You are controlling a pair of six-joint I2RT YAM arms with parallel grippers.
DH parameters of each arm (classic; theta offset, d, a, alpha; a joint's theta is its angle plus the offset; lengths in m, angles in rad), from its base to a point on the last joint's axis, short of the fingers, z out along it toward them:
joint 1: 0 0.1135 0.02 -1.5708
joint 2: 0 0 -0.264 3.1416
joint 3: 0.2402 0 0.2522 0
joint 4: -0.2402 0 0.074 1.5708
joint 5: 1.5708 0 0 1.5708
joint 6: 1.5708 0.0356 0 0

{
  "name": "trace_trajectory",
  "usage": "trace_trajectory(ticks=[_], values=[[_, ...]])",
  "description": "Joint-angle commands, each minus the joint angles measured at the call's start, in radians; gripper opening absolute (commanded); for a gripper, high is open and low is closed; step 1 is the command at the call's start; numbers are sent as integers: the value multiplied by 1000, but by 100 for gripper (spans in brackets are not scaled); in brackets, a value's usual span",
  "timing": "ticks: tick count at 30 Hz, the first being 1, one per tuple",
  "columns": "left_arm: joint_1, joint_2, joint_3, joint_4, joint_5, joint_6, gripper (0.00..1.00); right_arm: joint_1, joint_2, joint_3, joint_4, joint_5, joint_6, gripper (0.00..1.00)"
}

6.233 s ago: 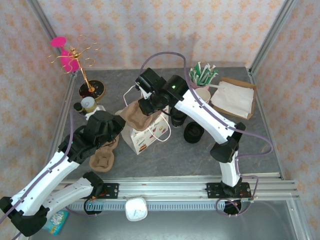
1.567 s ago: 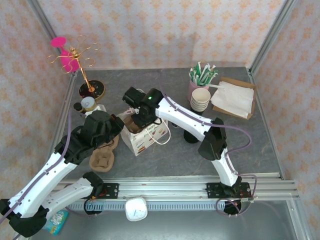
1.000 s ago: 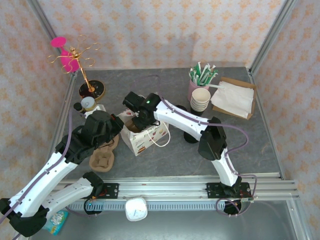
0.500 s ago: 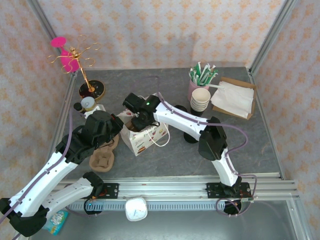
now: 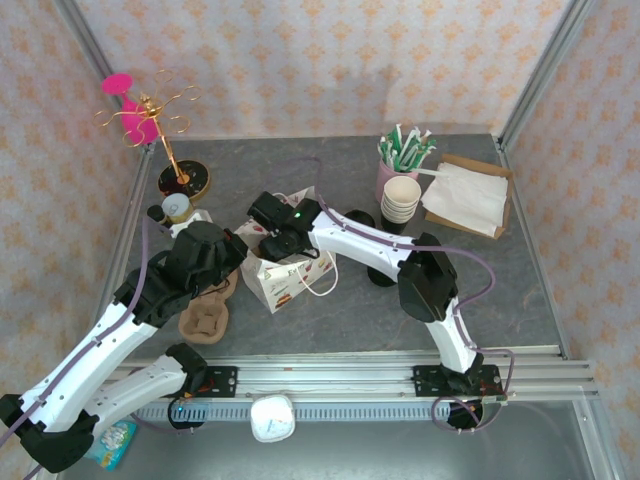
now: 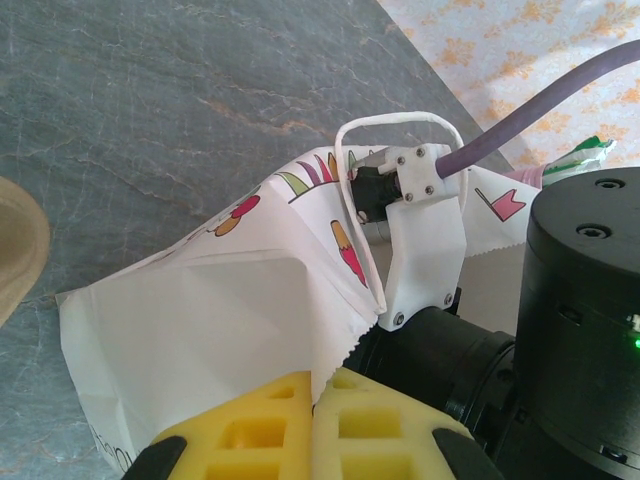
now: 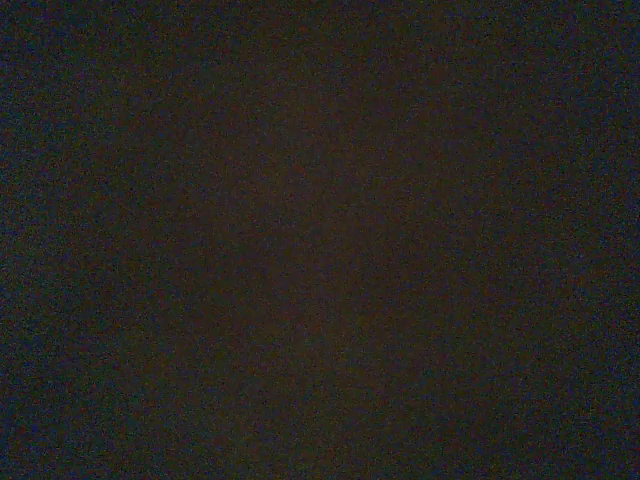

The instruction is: Pack the takeout coffee

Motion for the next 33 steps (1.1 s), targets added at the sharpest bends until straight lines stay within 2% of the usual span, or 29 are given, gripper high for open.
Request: trace_trajectory(ticks=[1,3,5,6,12,18,33], values=[[4,7,1,-22,-22,2,5,-3,-23,-16,-31,39,6,77],[4,7,3,-23,-25,2,5,-7,-34,-10,-35,31,5,83],[4,9,3,-26,-28,2,5,-6,-34,12,-57,30,1,98],[4,9,4,-29,-33,1,5,-6,-37,27,-70,27,-3,100],[4,13,3,-49,-62,-3,5,-9,-72,100,-119,26,-10,100],[4,14,18,-83,-103,-10,5,-8,-83,179,-176,-25,-26,100],[4,23,63,-113,-146,-54,5,-15,-103,378,-280,-16,-37,99]])
